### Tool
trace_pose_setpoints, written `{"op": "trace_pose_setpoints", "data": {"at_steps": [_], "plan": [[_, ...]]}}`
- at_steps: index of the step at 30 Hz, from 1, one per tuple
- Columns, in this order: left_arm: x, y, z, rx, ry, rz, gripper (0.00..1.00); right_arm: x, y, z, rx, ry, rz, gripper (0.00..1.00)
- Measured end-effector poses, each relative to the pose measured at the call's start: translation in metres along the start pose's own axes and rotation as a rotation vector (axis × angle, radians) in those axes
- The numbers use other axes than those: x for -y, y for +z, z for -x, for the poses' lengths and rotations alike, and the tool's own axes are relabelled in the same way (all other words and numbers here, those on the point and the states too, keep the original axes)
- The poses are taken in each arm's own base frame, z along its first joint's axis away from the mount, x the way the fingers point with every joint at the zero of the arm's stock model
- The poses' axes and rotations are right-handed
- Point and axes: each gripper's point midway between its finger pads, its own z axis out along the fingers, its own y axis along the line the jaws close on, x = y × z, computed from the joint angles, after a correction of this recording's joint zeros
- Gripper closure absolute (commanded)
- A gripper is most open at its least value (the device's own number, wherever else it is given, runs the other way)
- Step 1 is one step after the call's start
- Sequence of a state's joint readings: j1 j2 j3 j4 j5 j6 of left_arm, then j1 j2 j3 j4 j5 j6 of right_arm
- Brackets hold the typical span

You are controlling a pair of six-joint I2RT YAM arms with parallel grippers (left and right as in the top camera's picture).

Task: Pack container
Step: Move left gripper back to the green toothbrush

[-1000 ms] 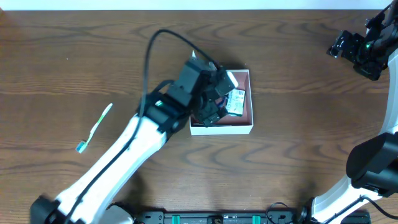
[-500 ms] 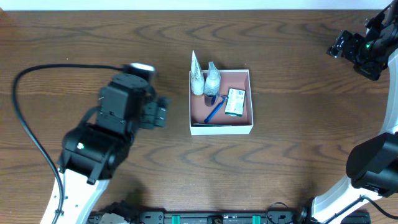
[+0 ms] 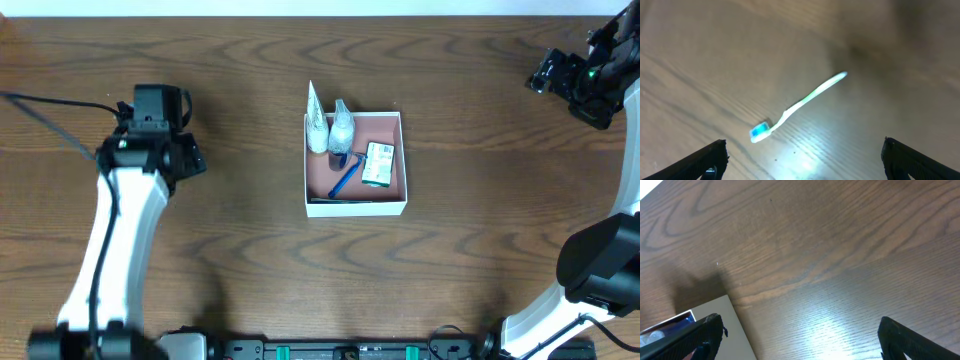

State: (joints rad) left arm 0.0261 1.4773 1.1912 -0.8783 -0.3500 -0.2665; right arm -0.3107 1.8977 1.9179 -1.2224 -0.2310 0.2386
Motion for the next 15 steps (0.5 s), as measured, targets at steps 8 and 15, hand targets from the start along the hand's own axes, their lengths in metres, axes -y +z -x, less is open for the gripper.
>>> {"op": "trace_pose_setpoints", "data": {"at_steps": [8,15], "plan": [[0.004,0.059,-0.022,-0.18,0.03,0.048,0.02,0.0,0.0,0.0,0.0,0.0,0.0,0.01],[-0.003,0.077,-0.02,-0.203,0.09,0.045,0.02,0.0,0.0,0.0,0.0,0.0,0.0,0.01]]}}
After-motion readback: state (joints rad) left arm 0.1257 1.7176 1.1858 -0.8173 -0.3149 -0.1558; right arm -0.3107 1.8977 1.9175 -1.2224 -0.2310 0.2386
